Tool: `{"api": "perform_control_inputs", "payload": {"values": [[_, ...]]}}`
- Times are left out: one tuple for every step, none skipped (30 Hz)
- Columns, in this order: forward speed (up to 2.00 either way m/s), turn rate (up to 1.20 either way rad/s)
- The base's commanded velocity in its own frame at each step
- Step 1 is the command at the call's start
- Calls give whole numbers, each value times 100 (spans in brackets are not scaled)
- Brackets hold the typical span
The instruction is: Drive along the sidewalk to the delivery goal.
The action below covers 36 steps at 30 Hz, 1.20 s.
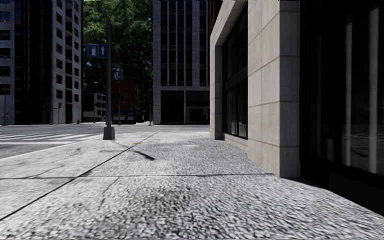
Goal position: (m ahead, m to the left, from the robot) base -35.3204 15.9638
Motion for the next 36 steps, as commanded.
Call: {"api": "perform_control_inputs", "payload": {"values": [[200,27],[200,27],[200,27],[200,27],[200,27],[200,28],[200,28],[200,28],[200,28],[200,28],[200,28],[200,28],[200,28],[200,28],[200,28],[200,28],[200,28],[200,28],[200,28],[200,28],[200,28],[200,23],[200,23],[200,13],[200,3],[200,0],[200,0],[200,0],[200,0],[200,0],[200,0],[200,0],[200,0],[200,0],[200,0],[200,0]]}}
